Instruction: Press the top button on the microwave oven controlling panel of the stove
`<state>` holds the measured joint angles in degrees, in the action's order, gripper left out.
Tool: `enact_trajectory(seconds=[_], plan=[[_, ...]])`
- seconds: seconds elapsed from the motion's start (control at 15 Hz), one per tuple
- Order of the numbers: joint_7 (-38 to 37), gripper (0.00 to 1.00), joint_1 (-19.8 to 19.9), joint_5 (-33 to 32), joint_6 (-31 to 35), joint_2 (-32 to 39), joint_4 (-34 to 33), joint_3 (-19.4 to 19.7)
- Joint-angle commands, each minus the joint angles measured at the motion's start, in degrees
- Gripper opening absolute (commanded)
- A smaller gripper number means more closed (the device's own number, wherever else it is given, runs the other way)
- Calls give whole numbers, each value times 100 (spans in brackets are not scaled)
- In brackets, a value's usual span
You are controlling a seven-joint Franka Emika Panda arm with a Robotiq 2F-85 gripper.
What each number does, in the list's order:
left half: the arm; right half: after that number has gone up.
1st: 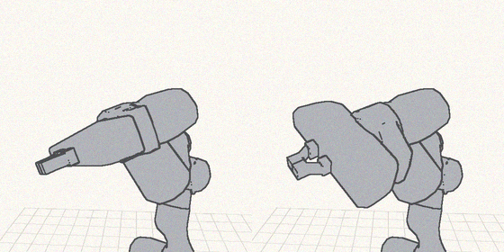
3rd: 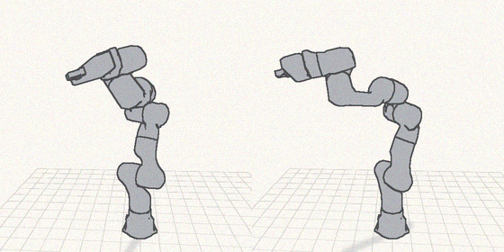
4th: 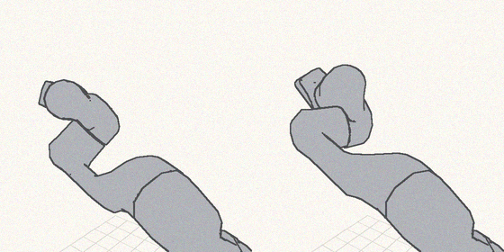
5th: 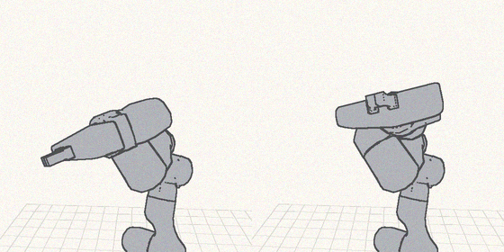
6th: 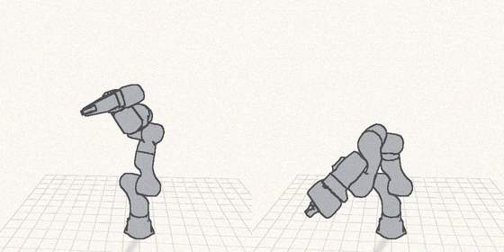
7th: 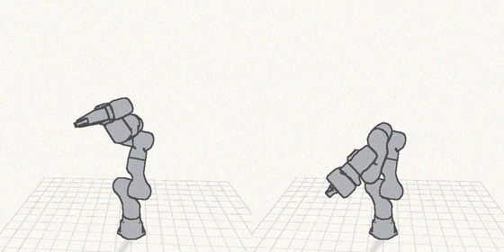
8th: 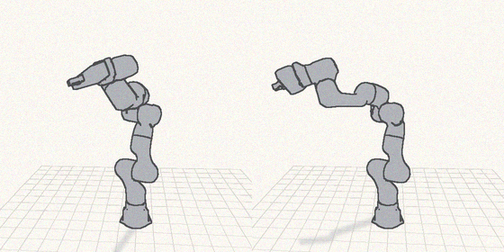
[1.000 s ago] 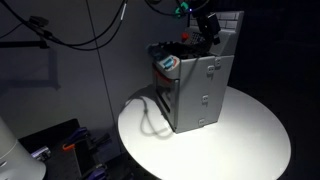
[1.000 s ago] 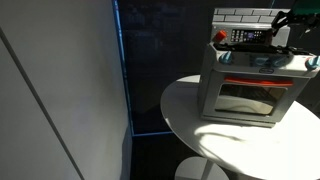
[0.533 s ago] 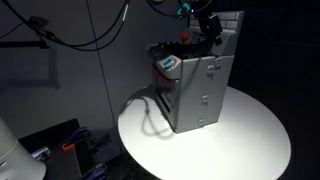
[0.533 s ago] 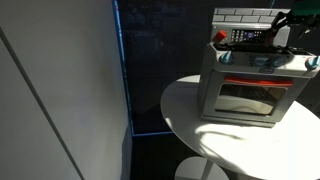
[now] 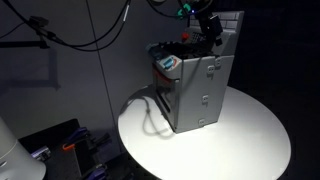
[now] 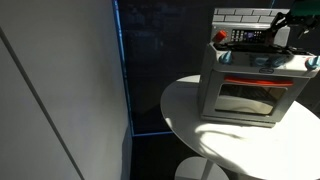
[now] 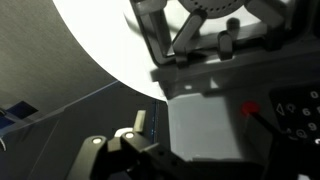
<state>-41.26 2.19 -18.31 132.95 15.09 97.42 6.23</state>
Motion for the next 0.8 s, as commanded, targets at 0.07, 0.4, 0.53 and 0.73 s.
enact_trajectory(seconds=[0.07, 0.4, 0.53, 0.73], plan=[[86, 100, -58, 304, -67, 109, -223, 58], [96, 100, -68, 460, -67, 64, -227, 60], [86, 100, -78, 475, -62, 59, -249, 66], [74, 100, -84, 465, -71, 80, -314, 77]])
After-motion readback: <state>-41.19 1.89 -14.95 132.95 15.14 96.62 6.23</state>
